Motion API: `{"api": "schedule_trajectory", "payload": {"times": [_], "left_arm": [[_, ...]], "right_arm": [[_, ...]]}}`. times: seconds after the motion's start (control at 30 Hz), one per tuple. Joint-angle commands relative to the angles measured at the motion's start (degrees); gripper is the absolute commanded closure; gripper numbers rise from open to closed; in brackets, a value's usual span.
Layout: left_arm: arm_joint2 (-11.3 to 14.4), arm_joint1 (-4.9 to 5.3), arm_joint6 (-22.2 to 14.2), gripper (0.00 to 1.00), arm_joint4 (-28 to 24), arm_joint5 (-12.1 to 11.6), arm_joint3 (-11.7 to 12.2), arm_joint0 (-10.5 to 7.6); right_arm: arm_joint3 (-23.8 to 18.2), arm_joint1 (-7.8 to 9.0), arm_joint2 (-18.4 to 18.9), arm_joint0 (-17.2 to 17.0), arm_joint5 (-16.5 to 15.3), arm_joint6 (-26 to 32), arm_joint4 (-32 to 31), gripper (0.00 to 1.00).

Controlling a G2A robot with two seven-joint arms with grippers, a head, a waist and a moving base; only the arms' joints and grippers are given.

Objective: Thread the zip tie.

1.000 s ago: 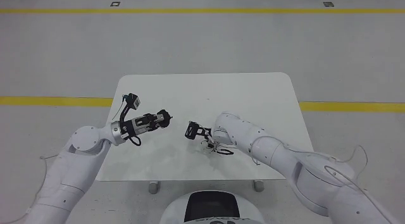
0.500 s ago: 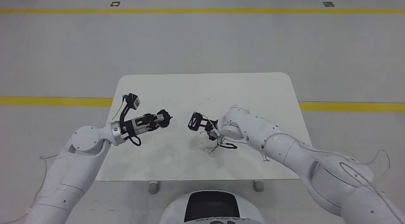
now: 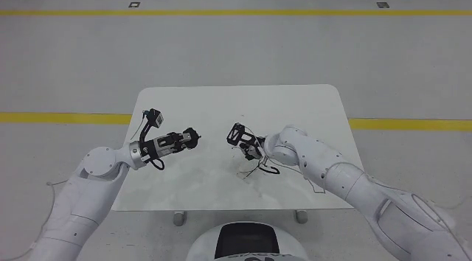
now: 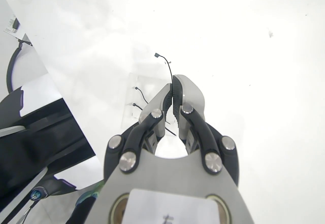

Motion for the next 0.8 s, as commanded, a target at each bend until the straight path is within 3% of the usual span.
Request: {"api": "schedule_trajectory", "payload": {"times": [0.0,0.13,0.4,0.53,0.6,0.77], "left_arm": [[0.0,0.0,0.0,1.0,0.0,0.0,0.0,0.0],[0.0,0.0,0.0,1.0,0.0,0.0,0.0,0.0],[0.0,0.0,0.0,1.0,0.0,0.0,0.0,0.0],[0.0,0.0,0.0,1.0,0.0,0.0,0.0,0.0],[0.0,0.0,0.0,1.0,0.0,0.0,0.0,0.0],[0.0,0.0,0.0,1.0,0.0,0.0,0.0,0.0]], "right_arm": [[0.0,0.0,0.0,0.0,0.0,0.0,0.0,1.0],[-1.4,1.03,3.7,-2.9,3.6,-9.1,0.7,1.0],[-12.0,7.09,15.4,-17.6,4.8,-28.2,-1.3,1.0],[-16.0,8.86,19.6,-23.7,4.6,-34.1,-1.8,1.0],[-16.8,9.26,20.8,-25.3,2.5,-35.9,-1.3,1.0],[-16.8,9.26,20.8,-25.3,2.5,-35.9,-1.3,1.0]]}}
